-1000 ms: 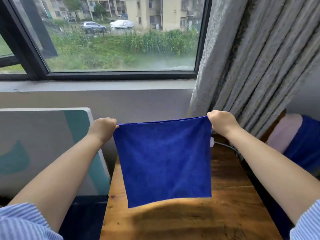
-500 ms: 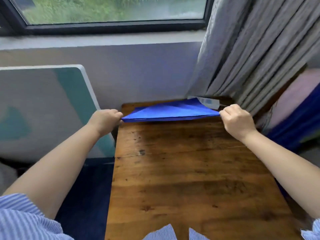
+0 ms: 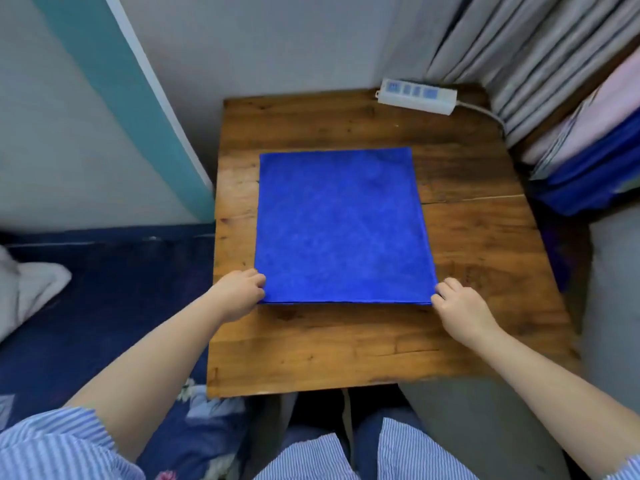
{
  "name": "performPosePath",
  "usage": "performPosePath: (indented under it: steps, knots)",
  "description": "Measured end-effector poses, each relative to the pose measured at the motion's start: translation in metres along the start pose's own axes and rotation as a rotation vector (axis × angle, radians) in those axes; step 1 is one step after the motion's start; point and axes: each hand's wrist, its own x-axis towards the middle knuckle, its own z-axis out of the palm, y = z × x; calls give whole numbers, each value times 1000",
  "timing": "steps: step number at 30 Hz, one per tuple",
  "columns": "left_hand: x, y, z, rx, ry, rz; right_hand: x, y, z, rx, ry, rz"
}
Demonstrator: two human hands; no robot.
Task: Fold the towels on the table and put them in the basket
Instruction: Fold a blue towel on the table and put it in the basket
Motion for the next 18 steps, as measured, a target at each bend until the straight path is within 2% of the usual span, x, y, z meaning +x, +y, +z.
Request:
performPosePath:
  steps: [5, 8, 10, 11, 12, 14, 16, 18]
  knots:
    - [-1, 22, 38, 11, 2, -37, -28, -19, 23, -7, -54, 17]
    - [-5, 26, 54, -20, 153, -19, -33, -24, 29, -34, -87, 41]
    - [-7, 29, 65, -64, 194, -1, -36, -28, 26, -51, -151, 58]
    - [-7, 30, 66, -82, 172, -10, -37, -30, 26, -41, -179, 75]
    - [-8, 29, 61, -87, 80, -22, -37, -30, 24, -19, -222, 110]
    - [-4, 27, 59, -53, 19, -59, -33, -29, 21, 43, -198, 170]
    - [4, 25, 46, -156, 91, -49, -15, -33, 17, 112, -101, 202]
    - [19, 23, 38, -266, 319, -87, 13, -44, 17, 153, -51, 210]
